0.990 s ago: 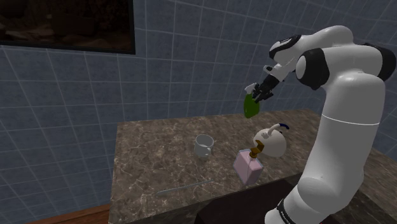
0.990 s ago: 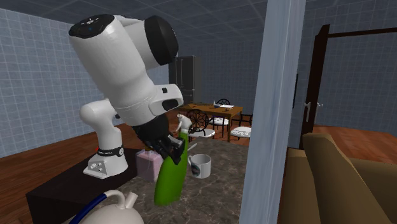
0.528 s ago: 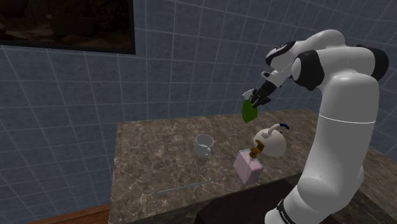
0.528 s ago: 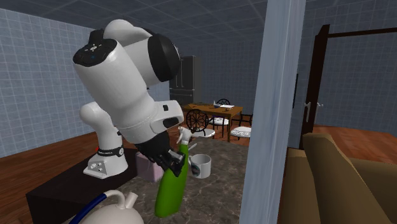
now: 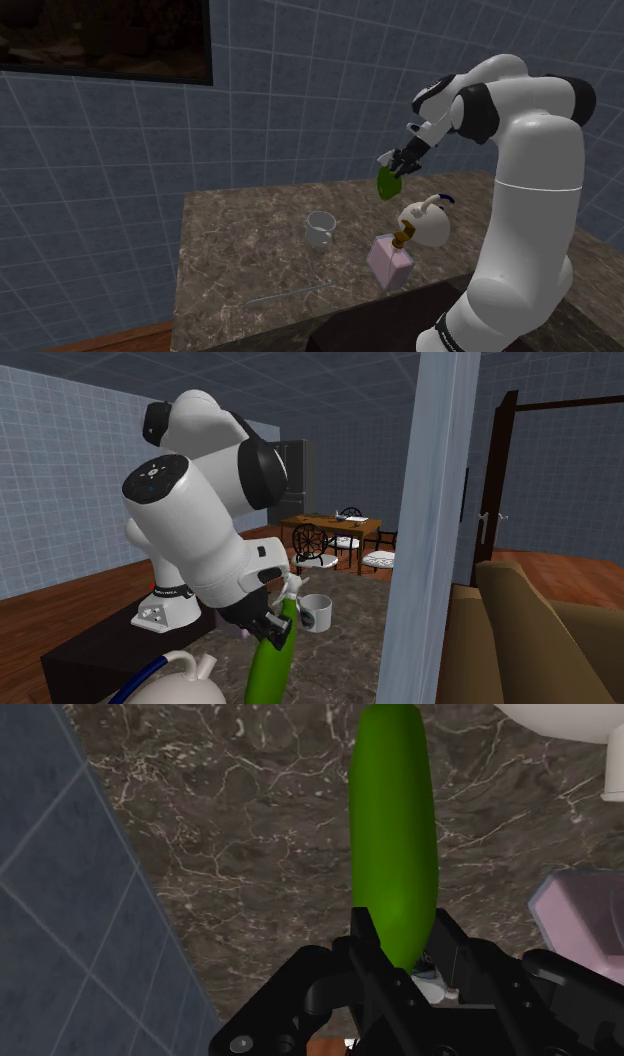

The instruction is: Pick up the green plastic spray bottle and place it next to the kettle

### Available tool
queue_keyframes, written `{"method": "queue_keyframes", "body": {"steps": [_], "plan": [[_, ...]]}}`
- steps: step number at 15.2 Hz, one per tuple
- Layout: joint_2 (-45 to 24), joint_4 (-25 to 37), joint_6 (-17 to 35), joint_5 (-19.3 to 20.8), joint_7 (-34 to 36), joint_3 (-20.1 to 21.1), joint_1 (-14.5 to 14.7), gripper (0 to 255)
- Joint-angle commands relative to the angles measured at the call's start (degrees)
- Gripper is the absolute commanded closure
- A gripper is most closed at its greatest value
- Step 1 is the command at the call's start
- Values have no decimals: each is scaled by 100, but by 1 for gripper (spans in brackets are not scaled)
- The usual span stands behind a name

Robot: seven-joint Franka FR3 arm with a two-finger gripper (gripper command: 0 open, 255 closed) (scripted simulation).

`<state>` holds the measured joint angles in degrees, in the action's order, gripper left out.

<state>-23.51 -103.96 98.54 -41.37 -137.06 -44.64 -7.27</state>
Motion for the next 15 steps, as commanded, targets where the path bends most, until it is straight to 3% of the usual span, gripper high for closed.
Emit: {"method": "queue_keyframes", "body": {"steps": [1,15], "plan": [[-67,-71,98,-61,-77,29,-11,255],[-516,-251,492,-417,-459,216,-134,255]]}}
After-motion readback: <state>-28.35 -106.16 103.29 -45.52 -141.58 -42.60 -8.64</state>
